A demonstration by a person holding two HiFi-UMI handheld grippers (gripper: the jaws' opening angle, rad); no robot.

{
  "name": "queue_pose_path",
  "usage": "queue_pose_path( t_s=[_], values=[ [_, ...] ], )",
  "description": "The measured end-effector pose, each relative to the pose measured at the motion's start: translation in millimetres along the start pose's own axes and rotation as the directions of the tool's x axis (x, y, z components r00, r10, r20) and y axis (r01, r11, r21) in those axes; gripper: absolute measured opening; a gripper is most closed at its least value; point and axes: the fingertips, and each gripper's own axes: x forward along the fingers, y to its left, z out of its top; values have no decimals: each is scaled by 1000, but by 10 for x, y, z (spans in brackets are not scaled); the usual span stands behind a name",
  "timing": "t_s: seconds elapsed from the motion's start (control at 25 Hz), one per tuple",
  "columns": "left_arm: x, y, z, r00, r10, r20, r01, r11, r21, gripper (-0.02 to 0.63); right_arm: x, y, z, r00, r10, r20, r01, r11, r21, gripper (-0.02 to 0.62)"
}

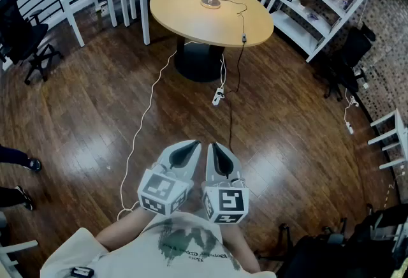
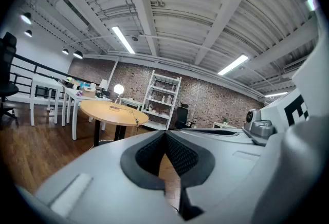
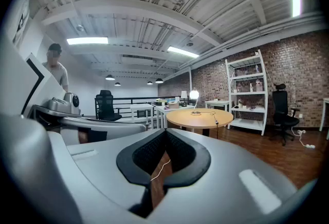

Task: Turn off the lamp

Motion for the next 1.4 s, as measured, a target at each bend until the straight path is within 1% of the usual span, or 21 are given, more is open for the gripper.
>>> queue_pose_path(
  t_s=[0.4,0.72,0.92,1.08,1.4],
  values=[
    [212,258,58,1000,2,8,-2,1000,0,-6,336,-89,52,1000,-4,16,4,1000,-2,0],
    [616,467,65,999,31,-14,-31,999,8,-6,740,-338,39,1000,22,17,-22,999,29,0],
    [1050,589,139,998,59,-17,-59,998,18,-6,1074,-682,114,999,37,25,-38,999,39,0],
    [1427,629,250,997,80,-22,-80,997,16,-6,1306,-1001,247,998,51,25,-52,998,39,0],
    [2261,598,484,996,83,-23,-82,996,40,-6,1775,-1658,509,997,70,37,-71,997,36,0]
  ],
)
